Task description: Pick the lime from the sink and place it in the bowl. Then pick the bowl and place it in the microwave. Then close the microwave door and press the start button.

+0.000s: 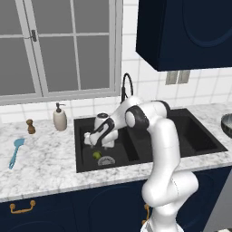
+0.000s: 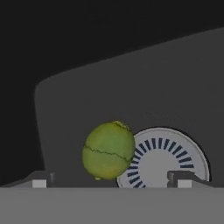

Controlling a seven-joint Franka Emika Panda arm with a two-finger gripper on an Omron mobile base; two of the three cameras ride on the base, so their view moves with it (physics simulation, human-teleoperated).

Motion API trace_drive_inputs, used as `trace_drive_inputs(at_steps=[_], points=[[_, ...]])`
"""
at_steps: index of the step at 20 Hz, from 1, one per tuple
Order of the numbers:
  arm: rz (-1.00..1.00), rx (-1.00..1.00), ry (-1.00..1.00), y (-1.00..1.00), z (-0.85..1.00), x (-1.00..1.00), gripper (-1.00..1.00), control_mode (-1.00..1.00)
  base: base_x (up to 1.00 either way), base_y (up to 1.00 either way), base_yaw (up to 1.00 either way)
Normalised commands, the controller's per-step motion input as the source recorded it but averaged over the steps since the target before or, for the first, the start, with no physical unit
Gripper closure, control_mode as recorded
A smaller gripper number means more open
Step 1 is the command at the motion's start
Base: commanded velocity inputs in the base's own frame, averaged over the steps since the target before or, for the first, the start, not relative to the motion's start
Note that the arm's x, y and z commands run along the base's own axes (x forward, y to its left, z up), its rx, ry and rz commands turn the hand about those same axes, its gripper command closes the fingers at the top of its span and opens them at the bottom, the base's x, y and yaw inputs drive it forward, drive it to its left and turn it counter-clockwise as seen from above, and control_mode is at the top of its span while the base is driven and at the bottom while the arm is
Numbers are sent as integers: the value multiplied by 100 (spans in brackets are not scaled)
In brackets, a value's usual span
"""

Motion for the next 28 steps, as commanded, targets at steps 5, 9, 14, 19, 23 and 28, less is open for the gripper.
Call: trace_drive_inputs(at_steps=[5, 9, 14, 19, 23, 28], points=[[-1, 0, 0, 9, -42, 6, -100, -100, 0, 0, 0], [0, 0, 0, 0, -41, 0, -100, -100, 0, 0, 0], [0, 0, 0, 0, -39, 0, -100, -100, 0, 0, 0], [-1, 0, 0, 1, -33, 0, 100, -100, 0, 0, 0], [-4, 0, 0, 0, 6, -3, 100, -100, 0, 0, 0], [-8, 5, -5, -8, 90, -34, 100, -100, 0, 0, 0]])
